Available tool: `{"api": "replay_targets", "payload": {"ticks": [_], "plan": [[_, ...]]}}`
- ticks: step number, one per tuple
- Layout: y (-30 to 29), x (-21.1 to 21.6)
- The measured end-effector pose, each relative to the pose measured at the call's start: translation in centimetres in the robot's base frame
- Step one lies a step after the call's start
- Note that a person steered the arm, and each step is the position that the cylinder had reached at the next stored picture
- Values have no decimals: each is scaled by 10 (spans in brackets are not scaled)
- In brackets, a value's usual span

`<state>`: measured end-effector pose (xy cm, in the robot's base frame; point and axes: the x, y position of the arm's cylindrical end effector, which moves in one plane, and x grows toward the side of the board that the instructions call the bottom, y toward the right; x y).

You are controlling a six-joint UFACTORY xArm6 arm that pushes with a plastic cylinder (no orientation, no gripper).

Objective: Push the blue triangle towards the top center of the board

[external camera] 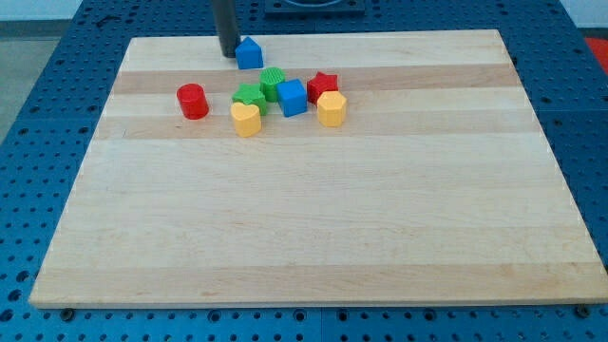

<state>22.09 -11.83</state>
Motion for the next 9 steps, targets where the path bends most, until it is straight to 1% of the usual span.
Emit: {"api": "replay_targets", "payload": {"ticks": [1, 2, 3, 4, 5, 7, 8, 9], "plan": [[13, -6], [-7, -3], [-30, 11], [-33, 29], [-13, 32], [71, 5], [92, 1], [92, 1]]}}
